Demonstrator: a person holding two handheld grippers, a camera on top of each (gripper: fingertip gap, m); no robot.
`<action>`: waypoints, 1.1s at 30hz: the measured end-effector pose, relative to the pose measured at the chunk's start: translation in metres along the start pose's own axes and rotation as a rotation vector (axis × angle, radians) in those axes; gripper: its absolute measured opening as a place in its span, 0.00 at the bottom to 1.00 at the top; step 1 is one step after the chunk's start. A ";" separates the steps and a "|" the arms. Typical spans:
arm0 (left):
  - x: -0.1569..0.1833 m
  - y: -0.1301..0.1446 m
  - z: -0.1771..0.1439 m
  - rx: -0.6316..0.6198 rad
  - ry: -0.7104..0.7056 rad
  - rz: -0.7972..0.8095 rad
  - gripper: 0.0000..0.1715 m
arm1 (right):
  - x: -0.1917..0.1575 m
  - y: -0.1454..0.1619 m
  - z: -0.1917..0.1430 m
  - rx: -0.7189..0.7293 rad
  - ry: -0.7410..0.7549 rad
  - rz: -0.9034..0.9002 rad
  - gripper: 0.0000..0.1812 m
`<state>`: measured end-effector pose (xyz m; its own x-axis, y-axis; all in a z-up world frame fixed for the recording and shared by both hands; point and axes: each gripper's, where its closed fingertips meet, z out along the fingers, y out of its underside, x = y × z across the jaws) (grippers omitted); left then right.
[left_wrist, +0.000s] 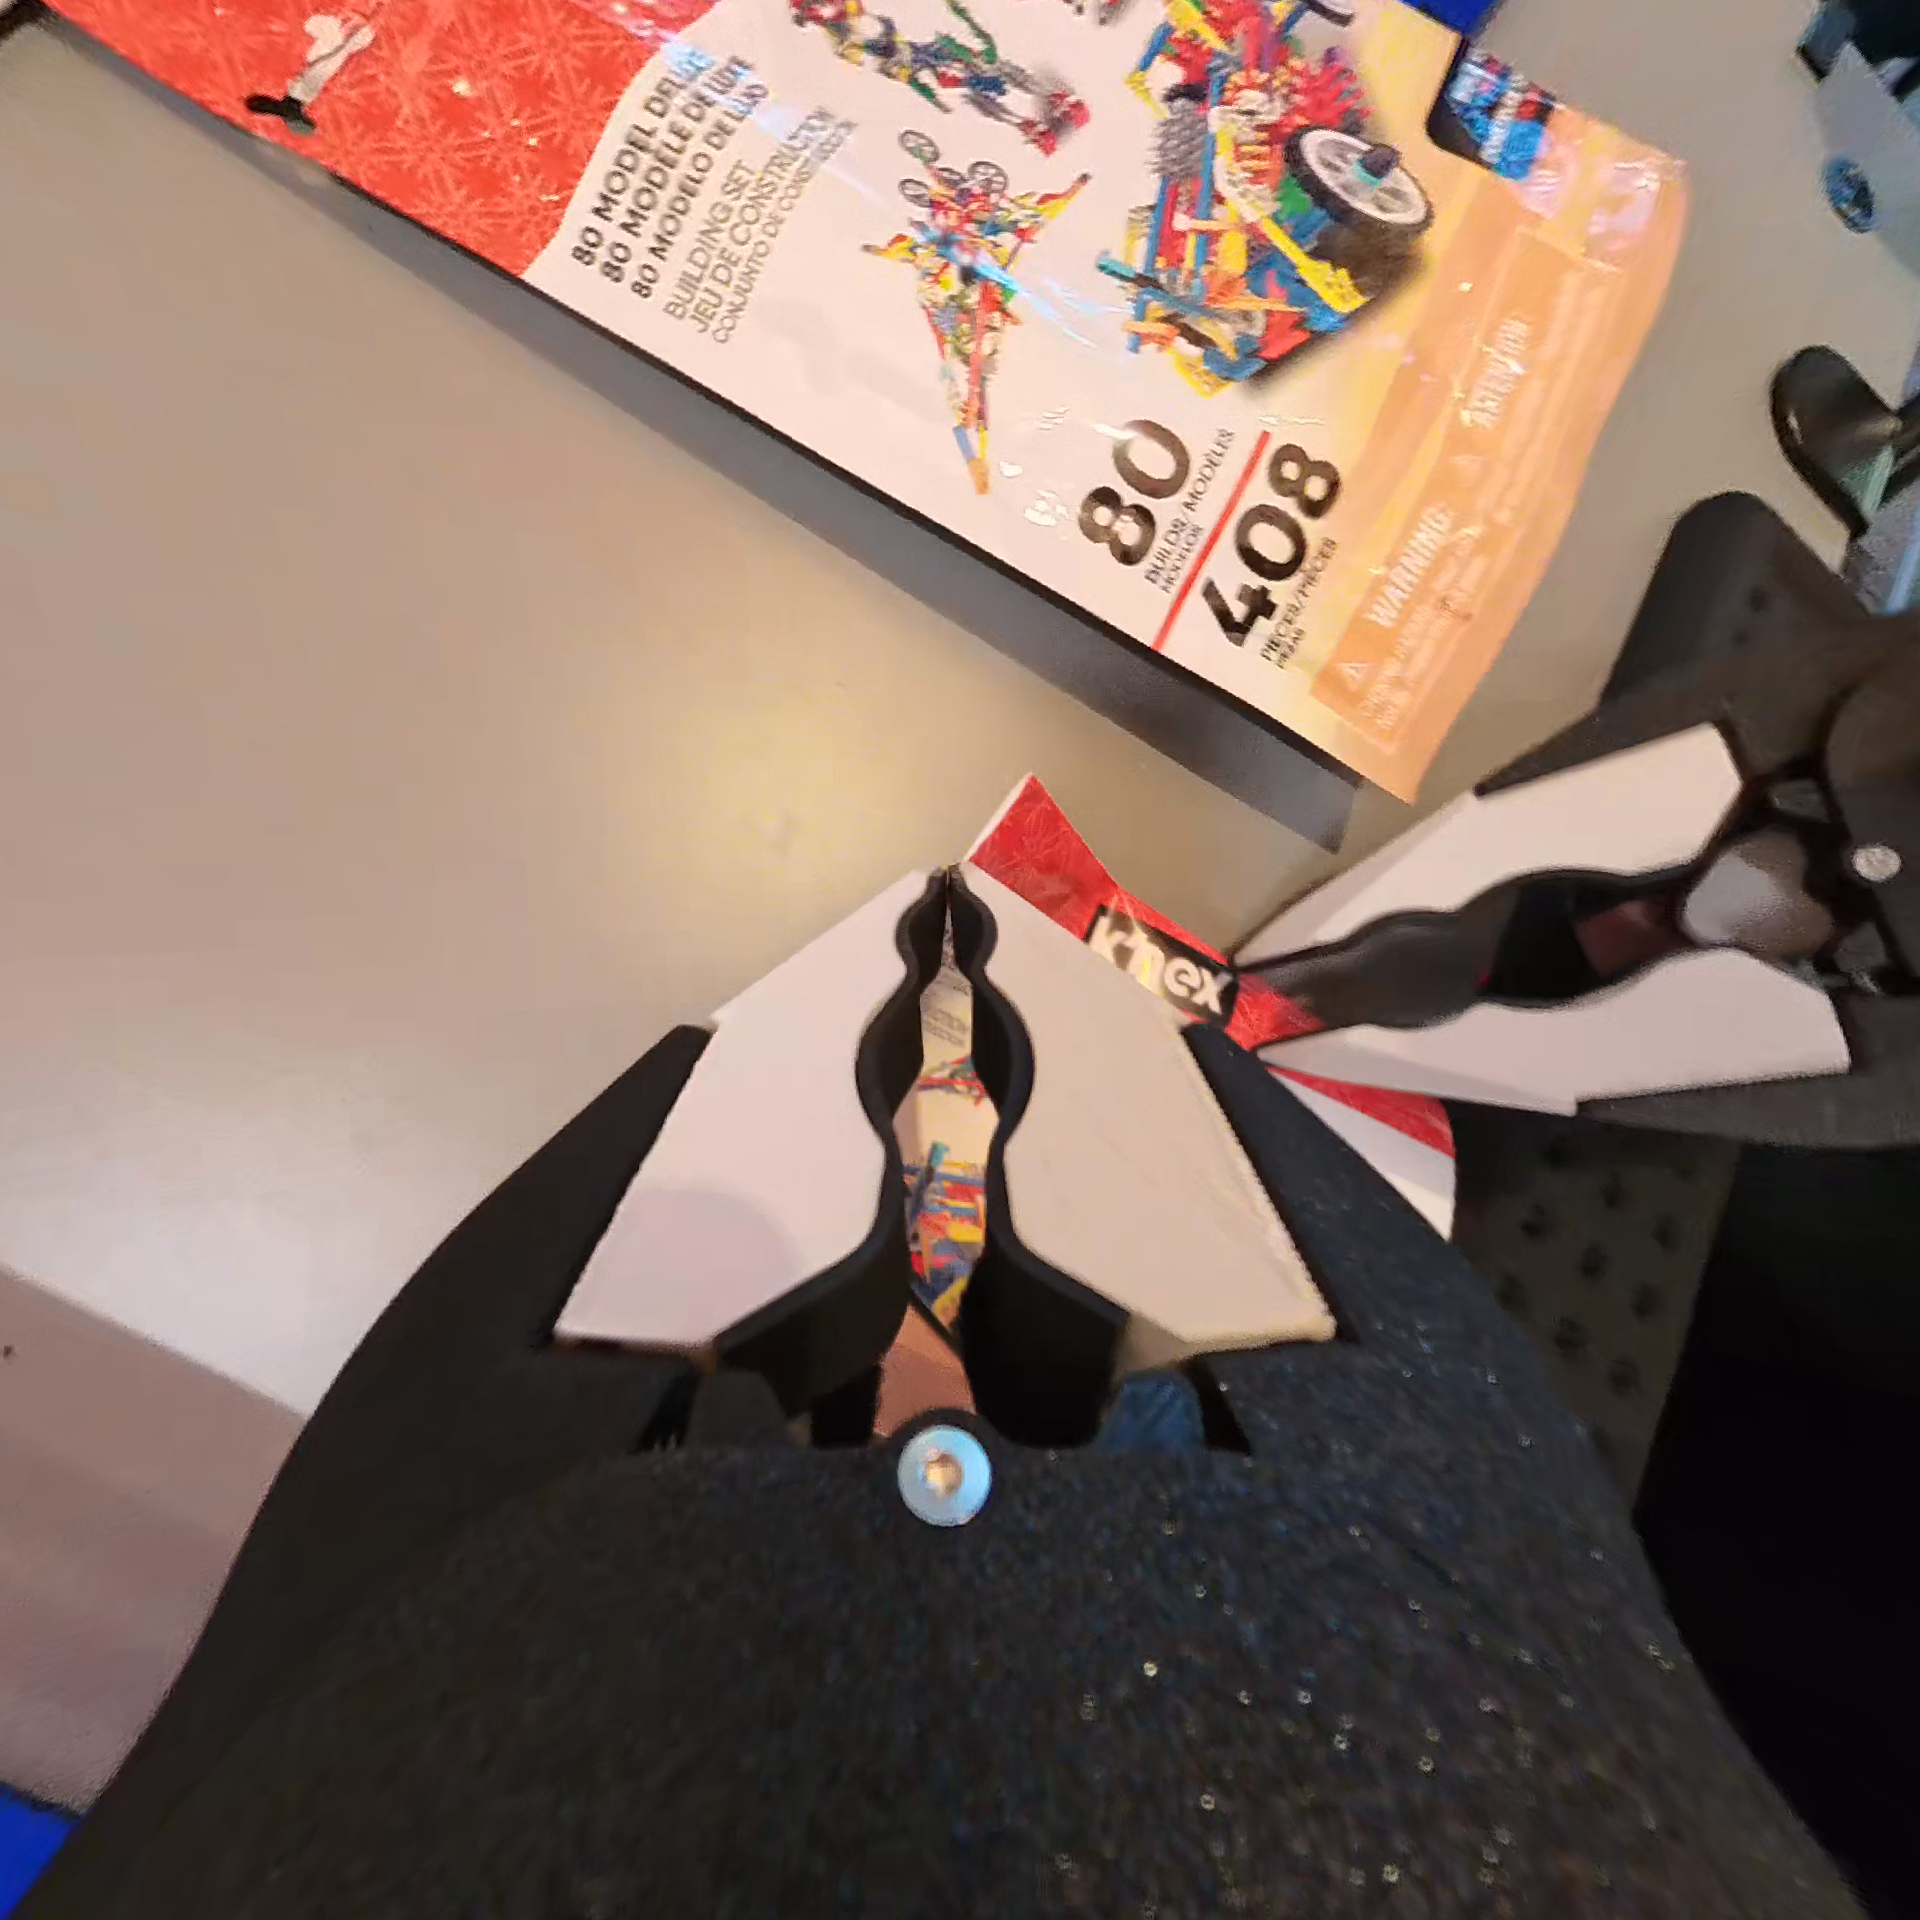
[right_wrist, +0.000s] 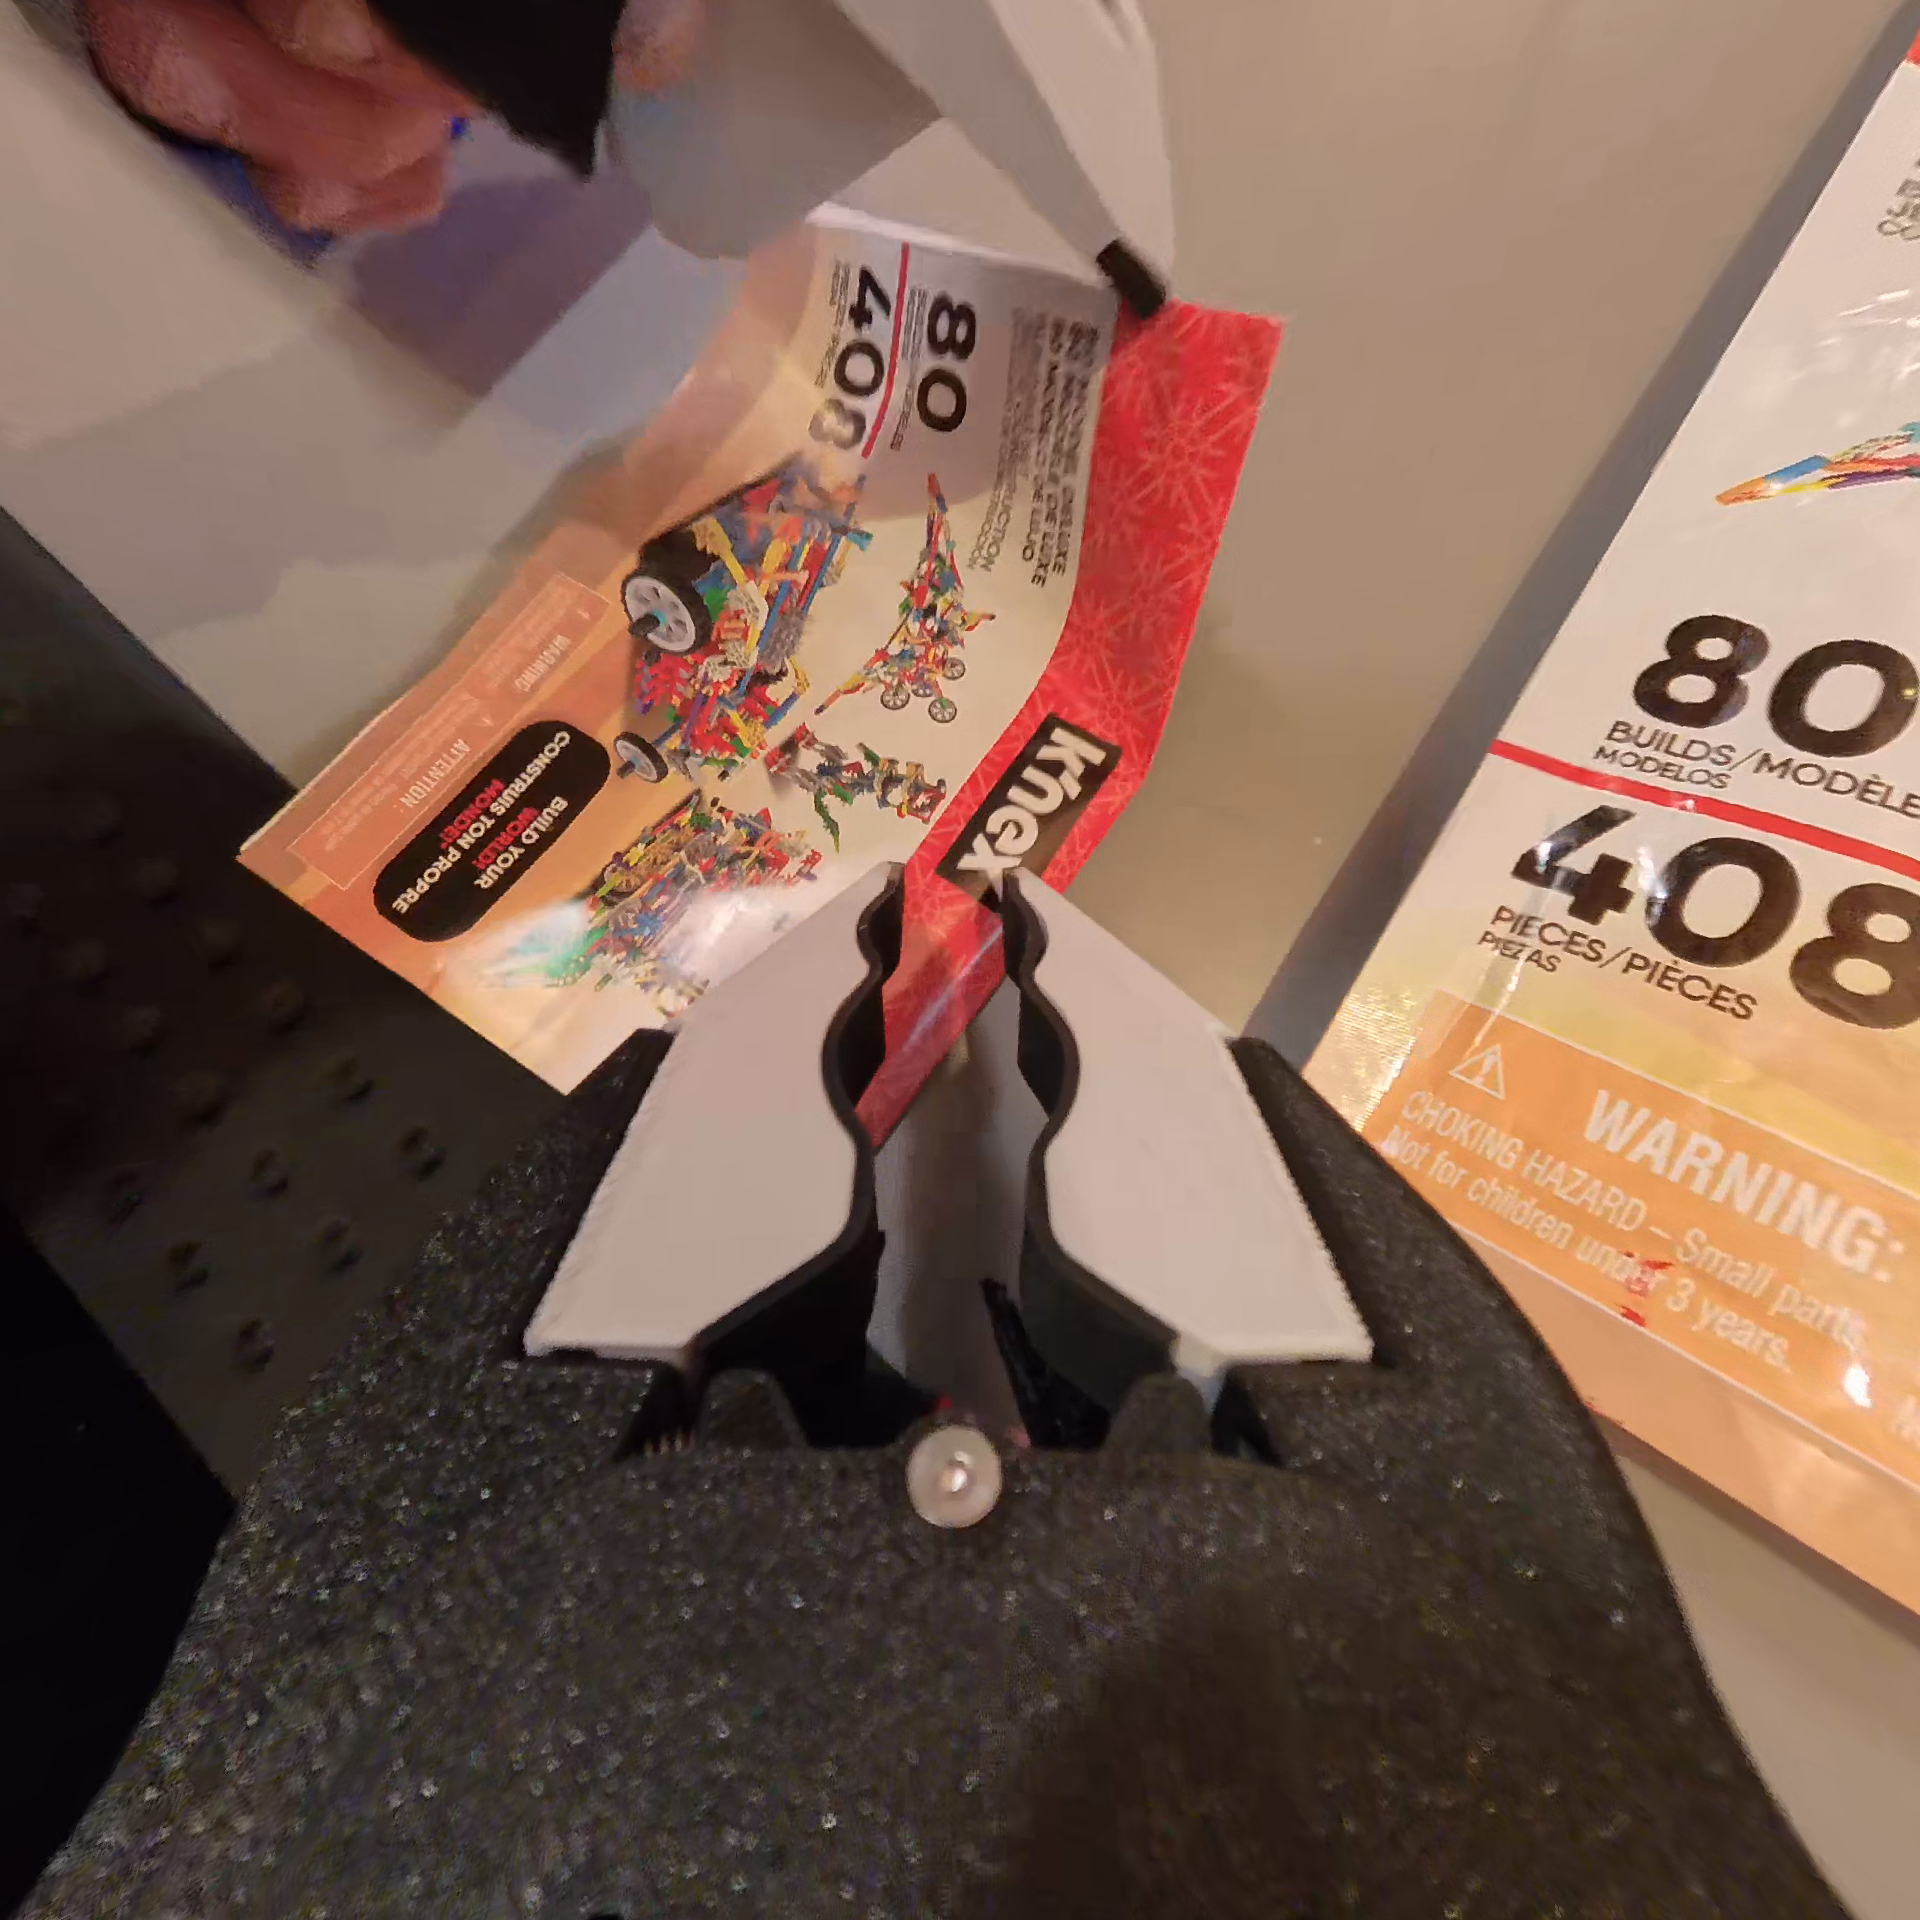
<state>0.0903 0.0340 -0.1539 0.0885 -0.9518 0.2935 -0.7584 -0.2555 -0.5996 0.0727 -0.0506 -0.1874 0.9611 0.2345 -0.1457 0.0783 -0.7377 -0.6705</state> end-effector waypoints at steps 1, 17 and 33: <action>0.003 0.002 -0.002 0.003 0.012 -0.001 0.00 | 0.000 -0.002 -0.002 0.012 -0.004 0.010 0.09; 0.111 -0.017 -0.103 0.226 0.253 0.276 0.00 | -0.009 -0.057 -0.046 0.310 -0.073 -0.144 0.07; 0.087 -0.042 -0.115 0.111 0.052 0.570 0.51 | -0.044 -0.067 -0.079 0.335 -0.215 -0.373 0.00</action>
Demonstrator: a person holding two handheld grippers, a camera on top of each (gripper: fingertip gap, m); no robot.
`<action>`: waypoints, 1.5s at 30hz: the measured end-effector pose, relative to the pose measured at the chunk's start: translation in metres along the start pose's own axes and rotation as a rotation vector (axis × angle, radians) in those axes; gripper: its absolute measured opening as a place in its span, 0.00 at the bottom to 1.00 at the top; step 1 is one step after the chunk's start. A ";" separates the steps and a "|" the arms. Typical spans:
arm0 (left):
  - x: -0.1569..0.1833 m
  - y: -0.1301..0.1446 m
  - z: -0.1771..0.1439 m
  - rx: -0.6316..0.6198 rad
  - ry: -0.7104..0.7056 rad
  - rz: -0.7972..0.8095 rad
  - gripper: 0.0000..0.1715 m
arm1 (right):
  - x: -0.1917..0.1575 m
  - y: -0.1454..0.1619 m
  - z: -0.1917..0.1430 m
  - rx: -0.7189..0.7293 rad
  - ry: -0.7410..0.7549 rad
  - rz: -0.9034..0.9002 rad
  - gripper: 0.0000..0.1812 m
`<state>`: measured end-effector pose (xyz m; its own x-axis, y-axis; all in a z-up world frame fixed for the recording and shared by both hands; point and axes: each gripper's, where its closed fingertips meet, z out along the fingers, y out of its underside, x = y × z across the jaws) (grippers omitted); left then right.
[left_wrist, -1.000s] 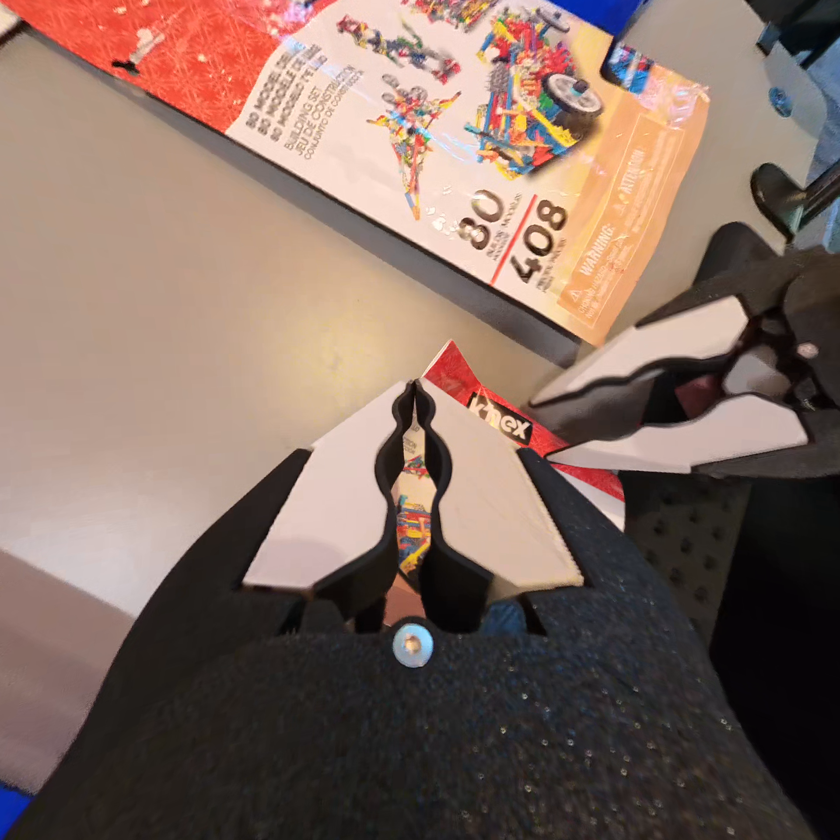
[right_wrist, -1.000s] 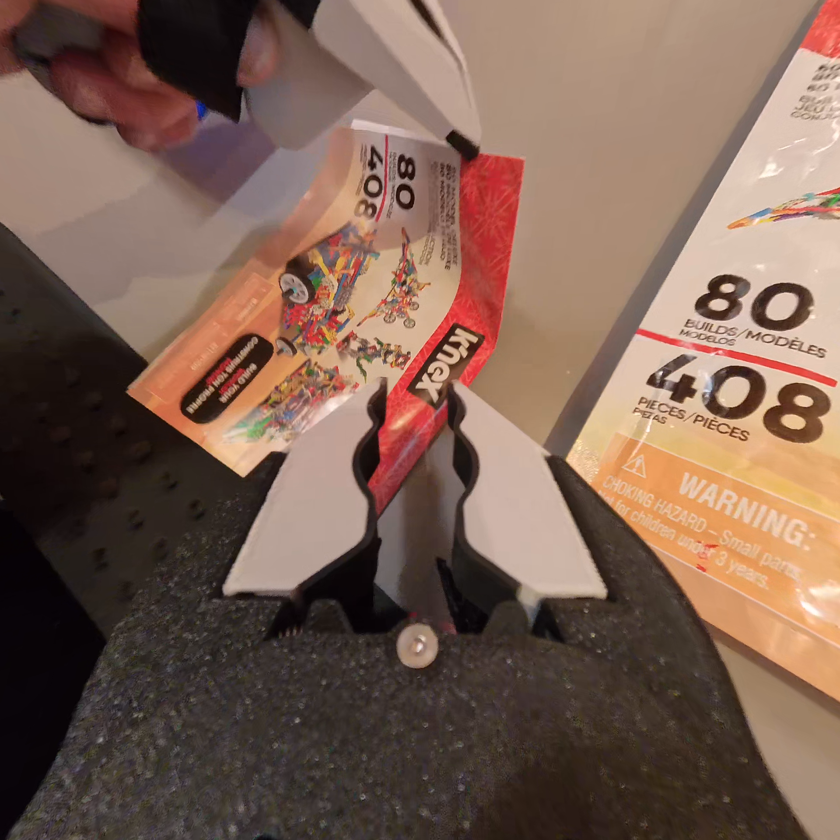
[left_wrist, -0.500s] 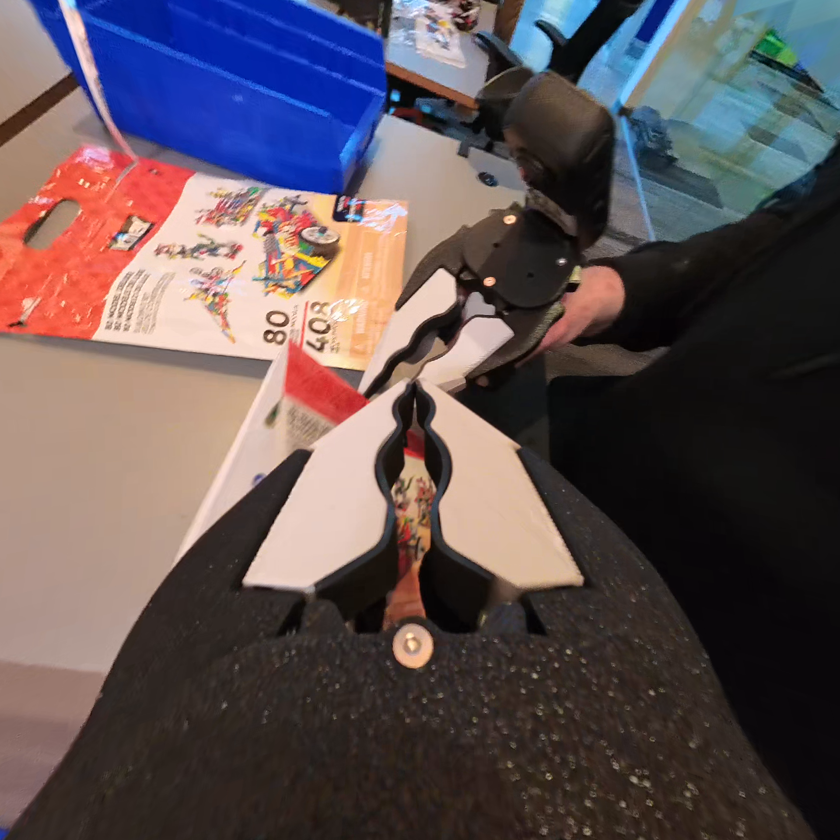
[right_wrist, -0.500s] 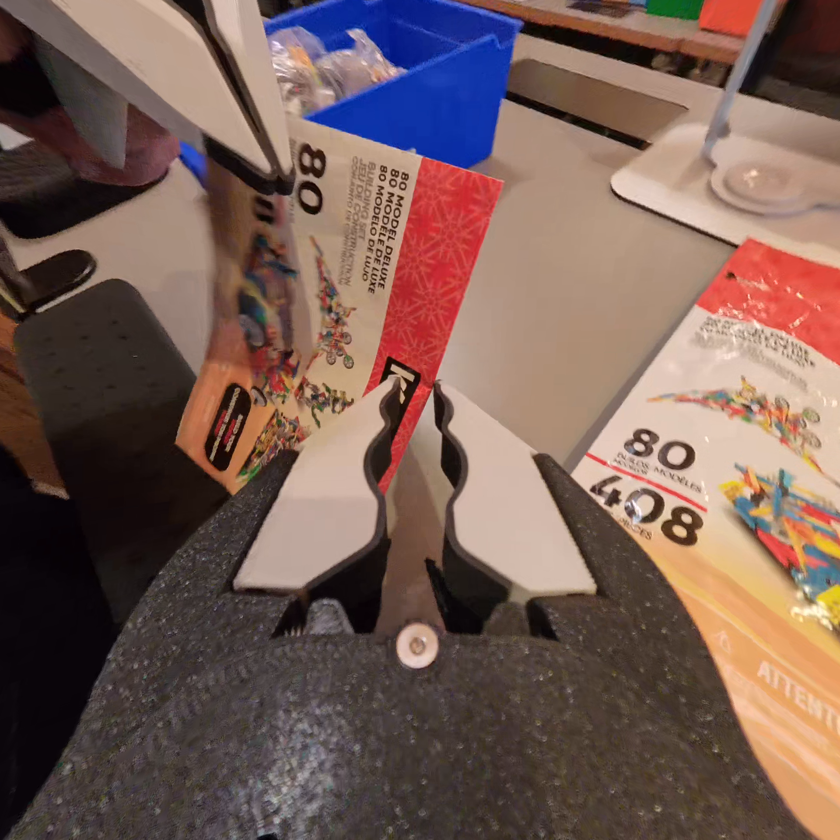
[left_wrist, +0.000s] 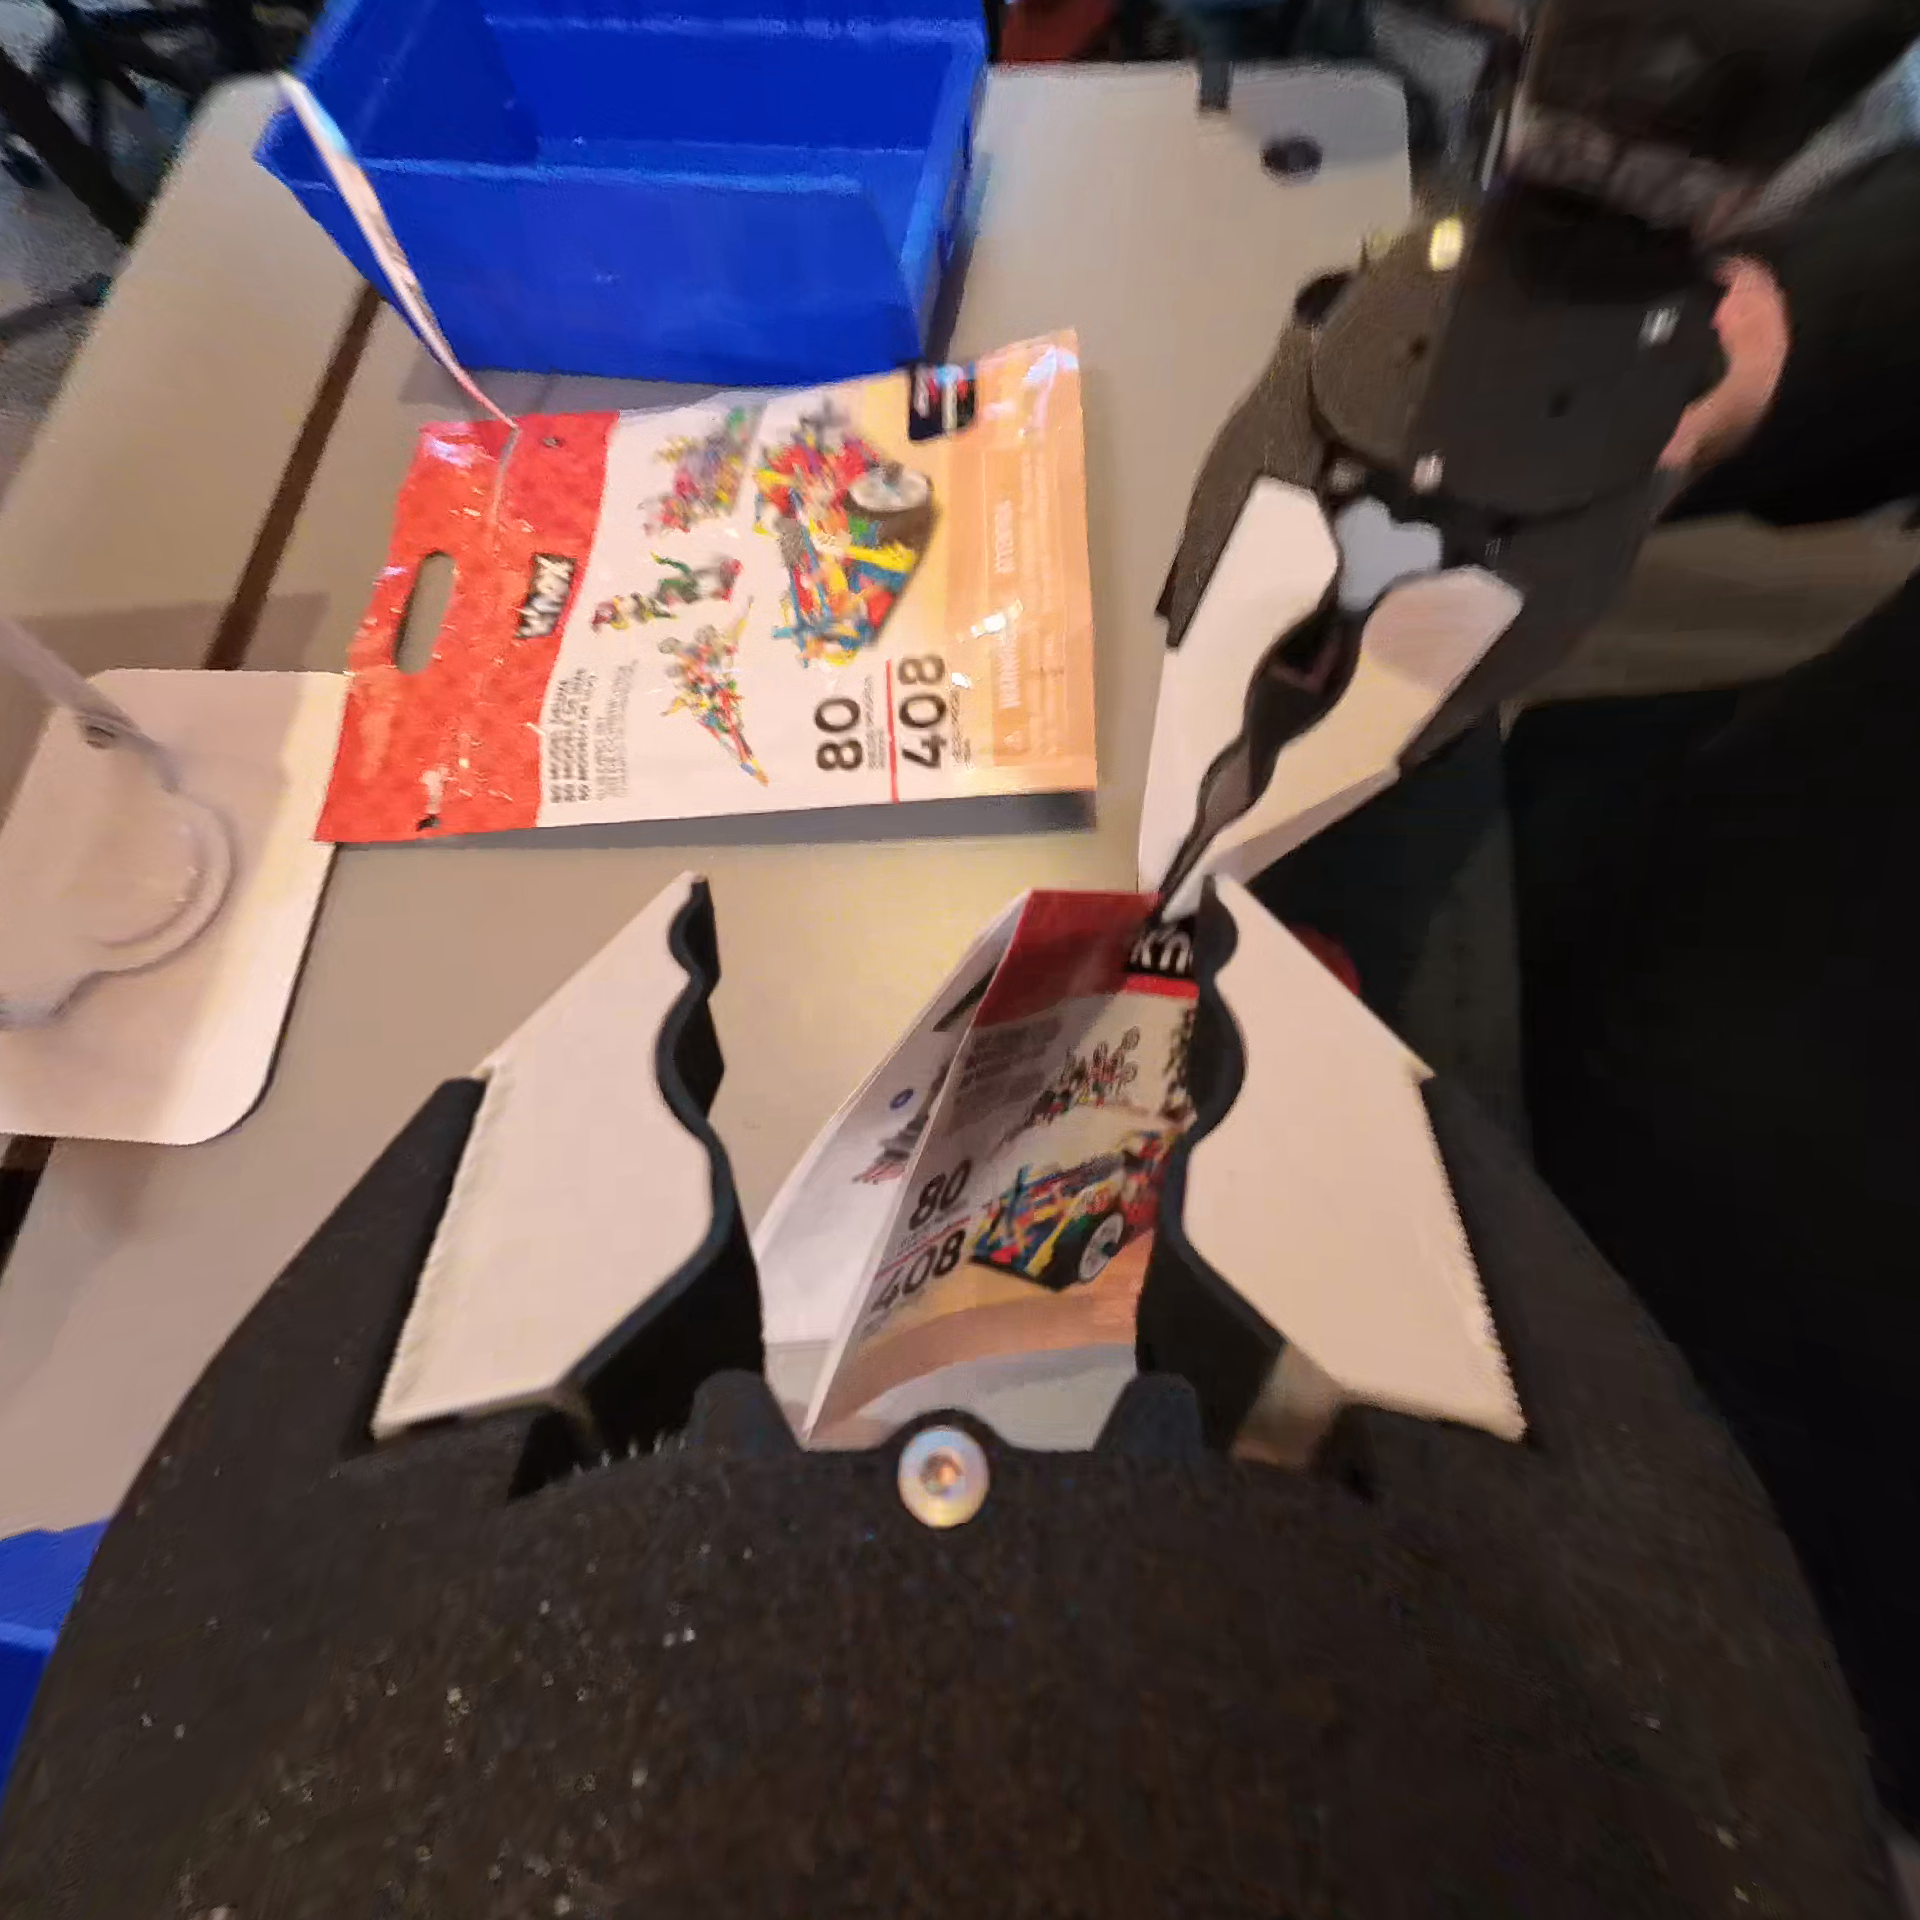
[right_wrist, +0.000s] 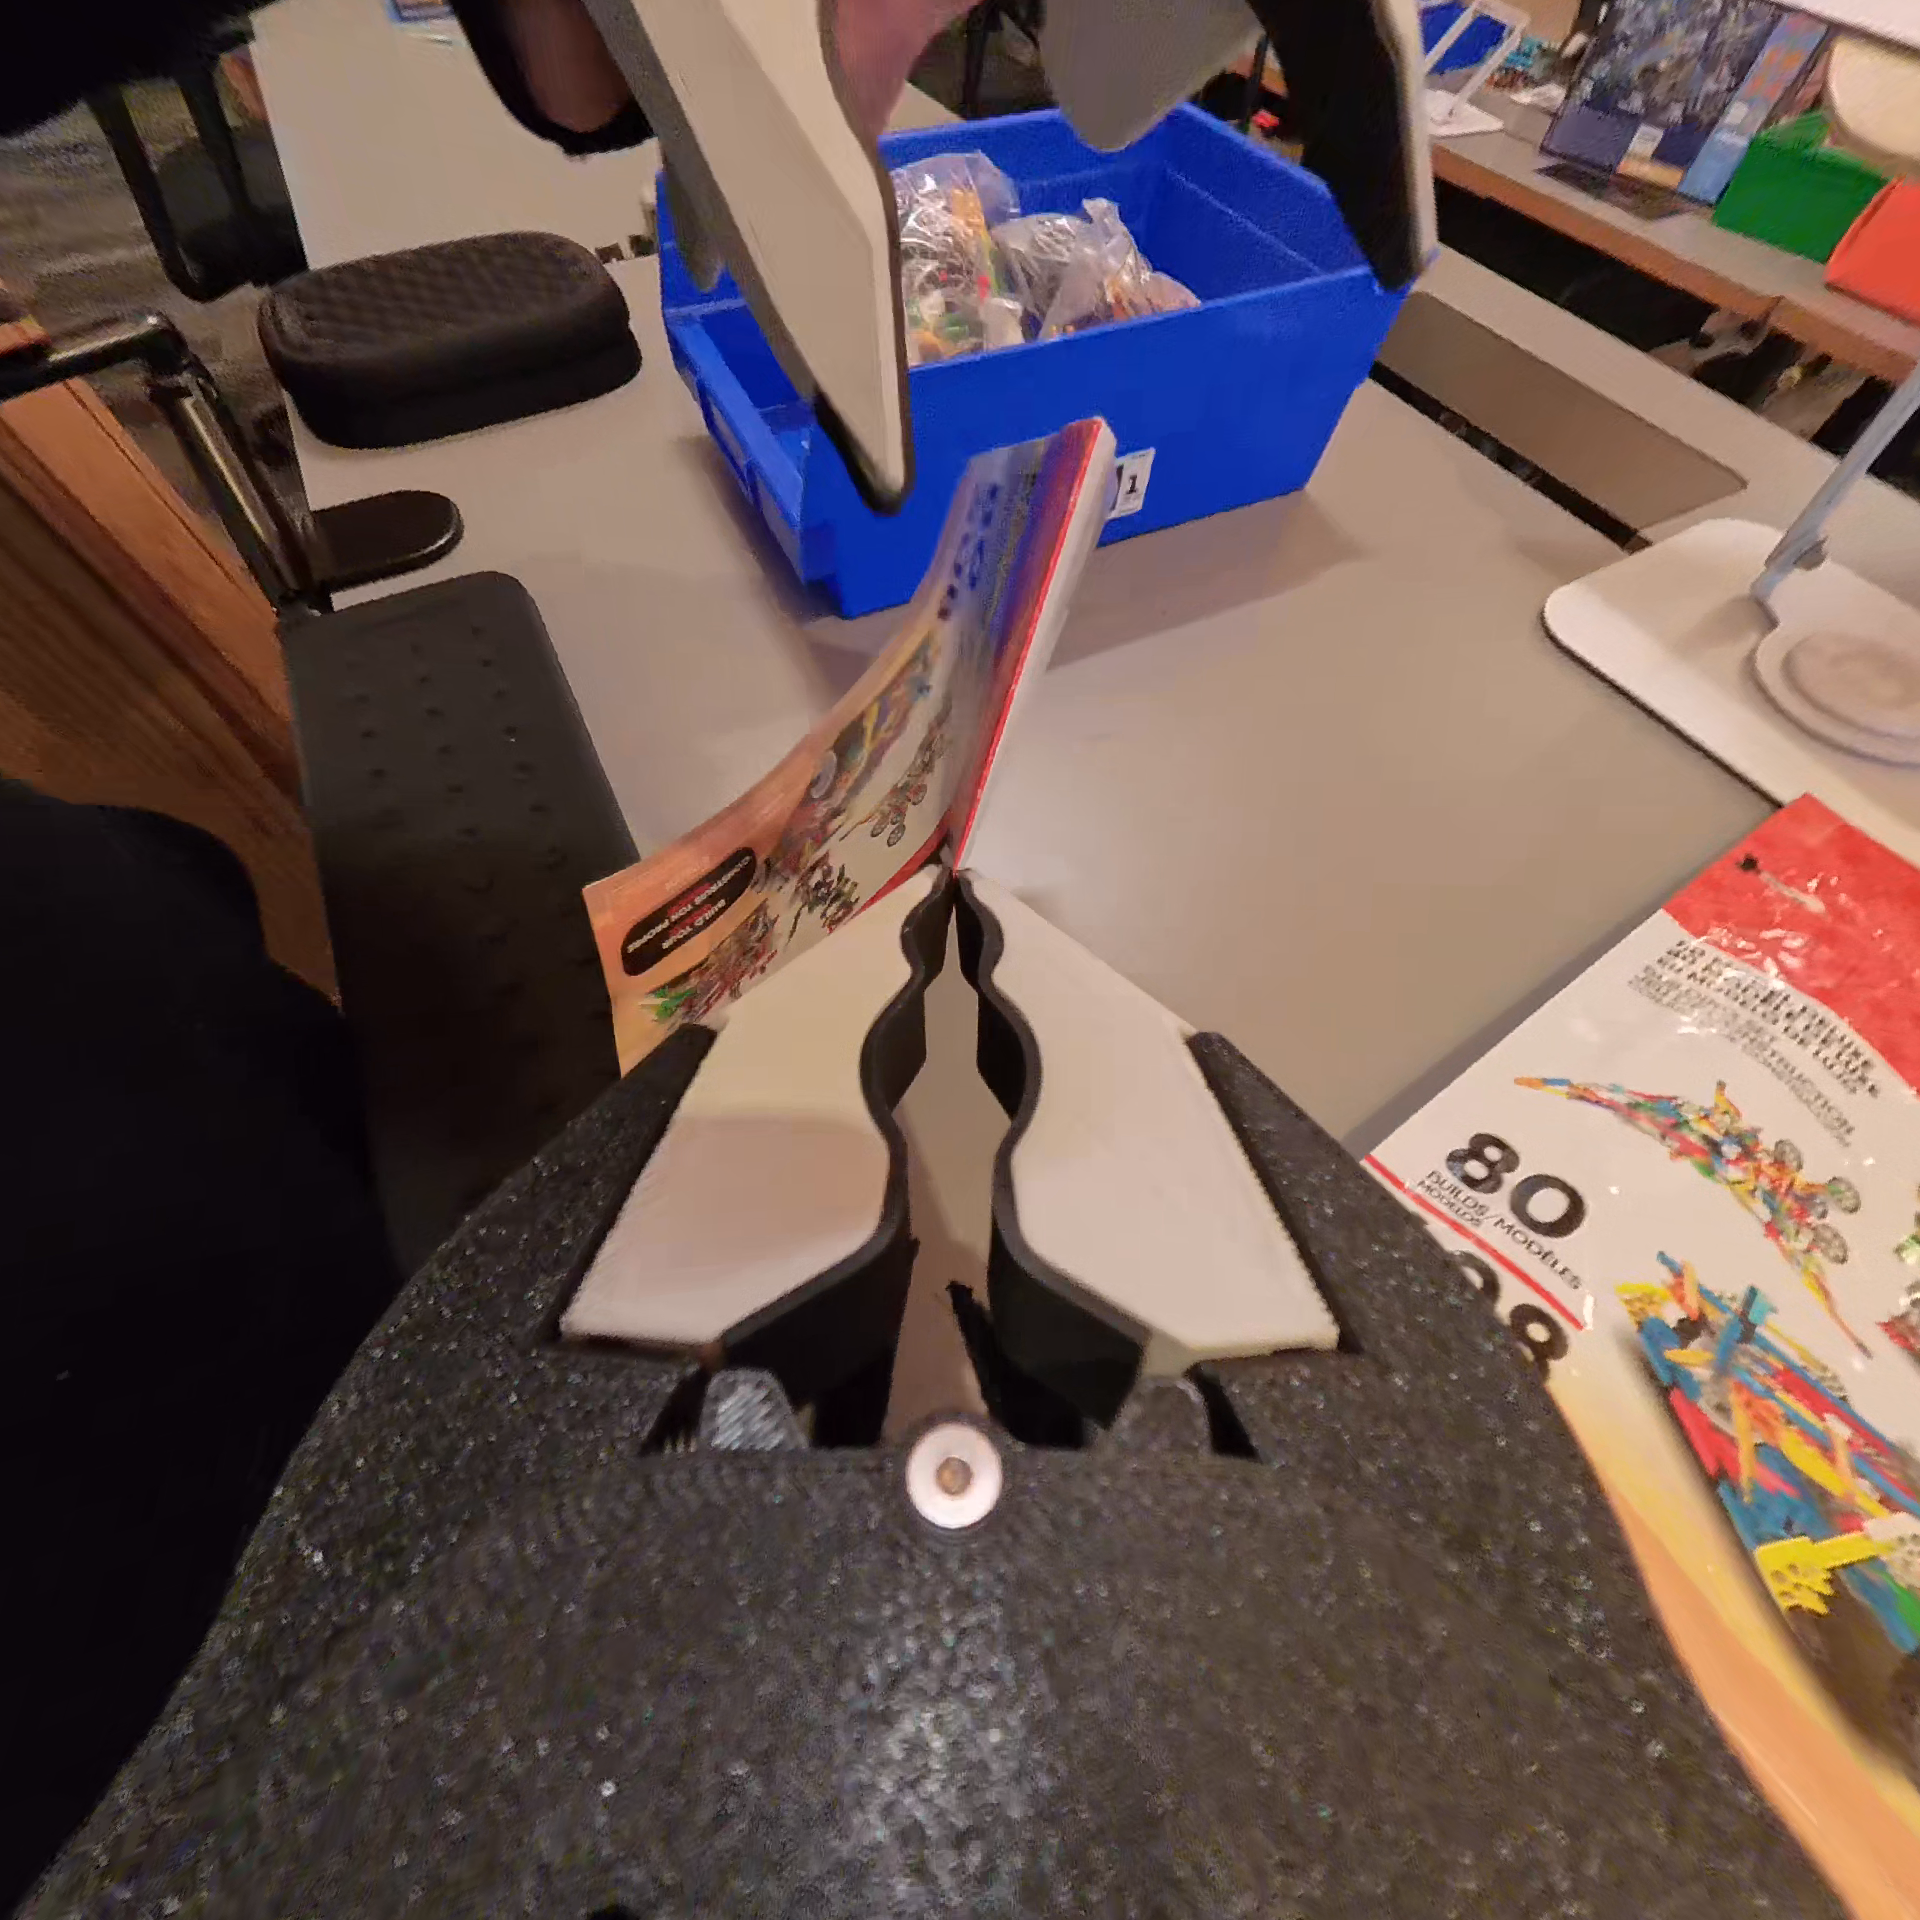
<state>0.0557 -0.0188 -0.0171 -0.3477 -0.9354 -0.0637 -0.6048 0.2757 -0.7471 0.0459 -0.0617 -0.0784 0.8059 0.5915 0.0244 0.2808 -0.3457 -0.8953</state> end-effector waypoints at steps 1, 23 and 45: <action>0.005 0.005 0.001 -0.050 0.041 0.024 0.50 | -0.003 -0.004 -0.003 0.009 -0.005 -0.023 0.00; 0.043 -0.020 -0.044 0.176 0.156 0.019 0.00 | 0.032 -0.031 -0.071 0.228 -0.137 0.195 0.25; 0.047 -0.030 -0.051 0.401 0.250 -0.172 0.00 | 0.011 -0.037 -0.072 0.282 -0.284 0.129 0.16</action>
<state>0.0211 -0.0603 0.0358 -0.4576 -0.8649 0.2065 -0.3629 -0.0303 -0.9313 0.0824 -0.0951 -0.0131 0.6385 0.7474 -0.1839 0.0018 -0.2404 -0.9707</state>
